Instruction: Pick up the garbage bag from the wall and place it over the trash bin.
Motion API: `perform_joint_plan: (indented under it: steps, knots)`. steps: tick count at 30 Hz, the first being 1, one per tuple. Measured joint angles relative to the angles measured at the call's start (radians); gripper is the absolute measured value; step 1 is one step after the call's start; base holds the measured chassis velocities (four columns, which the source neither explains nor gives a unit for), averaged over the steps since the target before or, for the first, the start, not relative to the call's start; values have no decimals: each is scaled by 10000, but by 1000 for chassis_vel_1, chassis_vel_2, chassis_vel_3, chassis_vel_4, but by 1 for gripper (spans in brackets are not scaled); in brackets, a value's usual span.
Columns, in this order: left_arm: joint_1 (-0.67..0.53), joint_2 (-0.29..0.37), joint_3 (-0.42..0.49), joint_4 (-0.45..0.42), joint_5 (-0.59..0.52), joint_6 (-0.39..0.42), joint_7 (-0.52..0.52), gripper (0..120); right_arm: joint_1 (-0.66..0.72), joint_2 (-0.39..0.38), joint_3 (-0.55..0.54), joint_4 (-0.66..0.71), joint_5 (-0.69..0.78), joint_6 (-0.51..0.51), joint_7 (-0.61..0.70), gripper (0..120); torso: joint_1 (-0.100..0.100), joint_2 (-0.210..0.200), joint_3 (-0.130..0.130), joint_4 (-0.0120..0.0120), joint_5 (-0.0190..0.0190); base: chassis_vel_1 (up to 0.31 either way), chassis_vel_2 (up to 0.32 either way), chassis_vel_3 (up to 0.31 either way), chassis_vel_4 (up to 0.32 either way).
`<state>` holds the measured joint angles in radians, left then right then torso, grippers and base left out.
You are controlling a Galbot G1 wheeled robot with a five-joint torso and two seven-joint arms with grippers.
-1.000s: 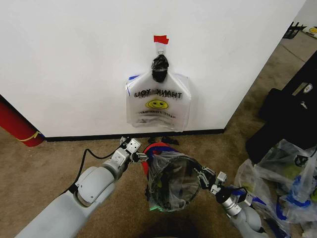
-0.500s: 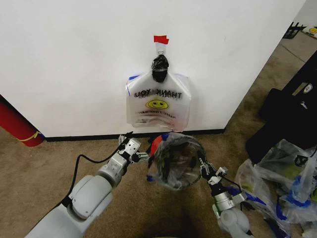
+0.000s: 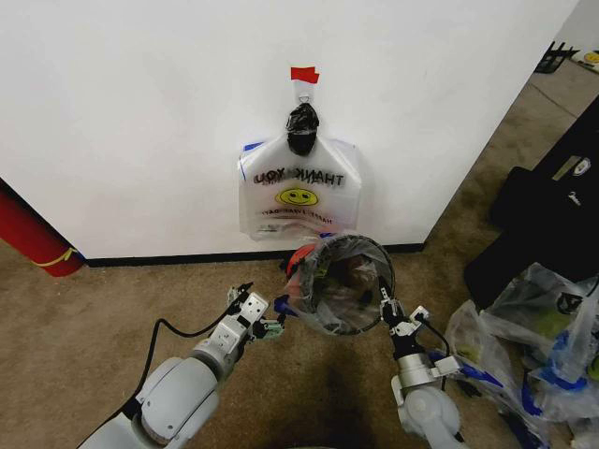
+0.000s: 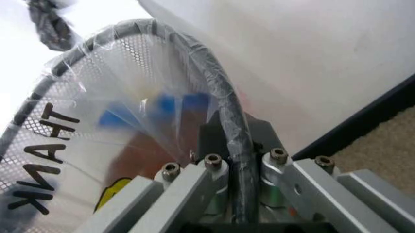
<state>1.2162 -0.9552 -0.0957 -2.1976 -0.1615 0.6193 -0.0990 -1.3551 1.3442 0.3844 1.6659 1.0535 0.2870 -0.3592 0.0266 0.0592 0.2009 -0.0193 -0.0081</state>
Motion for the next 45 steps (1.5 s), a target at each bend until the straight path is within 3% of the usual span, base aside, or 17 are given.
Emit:
perform_joint_plan:
  steps: [12, 25, 34, 40, 45]
  knots:
    - [-328, -86, -6, 1656, 645, -1027, -308, 100, -381, 16, -177, 616, -297, -22, 82, 0, 0, 0, 0, 0, 0, 0, 0, 0, 0]
    - [586, -118, -248, 1047, 1103, -1364, -634, 100, -61, 498, -701, 565, -778, -7, 1046, 0, 0, 0, 0, -1, 1, 0, 0, 0, 0]
    - [1931, 187, -404, 1359, 2503, -1470, -1163, 100, 440, 881, -1230, 478, -1493, -306, 3186, 0, 0, 0, 0, 1, 0, 0, 0, 0, 0]
    - [2164, -163, -610, 1561, 3064, -1405, -1802, 100, 441, 829, -1705, 1183, -2212, -1582, 5305, 0, 0, 0, 0, 0, 0, 0, 0, 0, 0]
    - [1864, -354, -958, 2103, 4226, -1918, -2175, 100, 399, 593, -2134, 2010, -2717, -3217, 7202, 0, 0, 0, 0, -1, 0, 0, 0, 0, 0]
